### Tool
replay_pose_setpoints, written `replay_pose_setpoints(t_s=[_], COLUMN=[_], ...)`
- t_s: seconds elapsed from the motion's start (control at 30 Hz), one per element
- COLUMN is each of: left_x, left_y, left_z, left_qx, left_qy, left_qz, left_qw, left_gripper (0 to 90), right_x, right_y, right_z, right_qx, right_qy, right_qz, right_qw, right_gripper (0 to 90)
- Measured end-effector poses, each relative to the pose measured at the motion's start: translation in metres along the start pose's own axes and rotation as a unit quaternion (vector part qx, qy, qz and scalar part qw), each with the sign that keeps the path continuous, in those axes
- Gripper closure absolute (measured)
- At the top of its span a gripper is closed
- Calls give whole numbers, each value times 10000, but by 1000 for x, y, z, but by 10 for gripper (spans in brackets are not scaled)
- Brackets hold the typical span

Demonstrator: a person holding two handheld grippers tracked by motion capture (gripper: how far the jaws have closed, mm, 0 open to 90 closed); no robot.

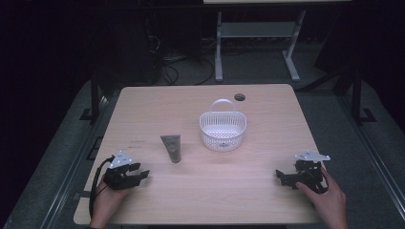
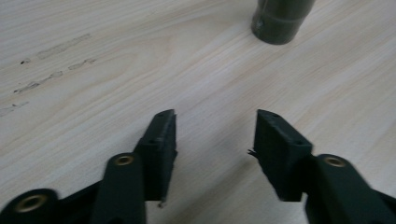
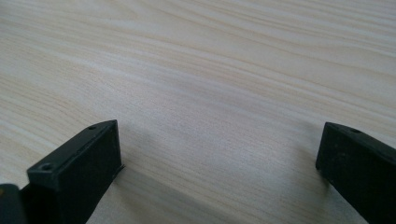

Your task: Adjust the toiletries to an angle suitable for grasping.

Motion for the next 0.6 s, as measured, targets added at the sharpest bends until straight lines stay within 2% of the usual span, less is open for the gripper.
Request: replay_pose_setpoints(t_s=[0.17, 0.23, 0.27, 0.37, 0.6], left_x=[2, 3, 5, 8, 13], left_y=[4, 5, 7, 10, 16], left_z=[1, 1, 2, 3, 6], left_qx=[-102, -159, -209, -244, -382], left_qy=[4, -3, 9, 18, 43], left_qz=[-47, -83, -84, -52, -166], left_qw=[9999, 9998, 9997, 9997, 9991], left_gripper=[671, 702, 777, 887, 896], right_x=[0, 0, 0, 0, 0], right_y=[0, 0, 0, 0, 0], right_z=[0, 0, 0, 0, 0], right_qx=[1, 0, 0, -1, 0], right_qy=[1, -1, 7, 10, 10], right_qz=[1, -1, -4, -3, -3], right_qw=[10000, 10000, 10000, 10000, 10000], right_gripper=[0, 0, 0, 0, 0])
Point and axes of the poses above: each handheld gripper's, and its own axes: y roughly backward along the jaws, x roughly out of its top, z roughly to its right, the point moved 8 cm from there along -y, roughly forward along the jaws, and after that the axes turned 10 degrees about x, right-handed, at the moved point
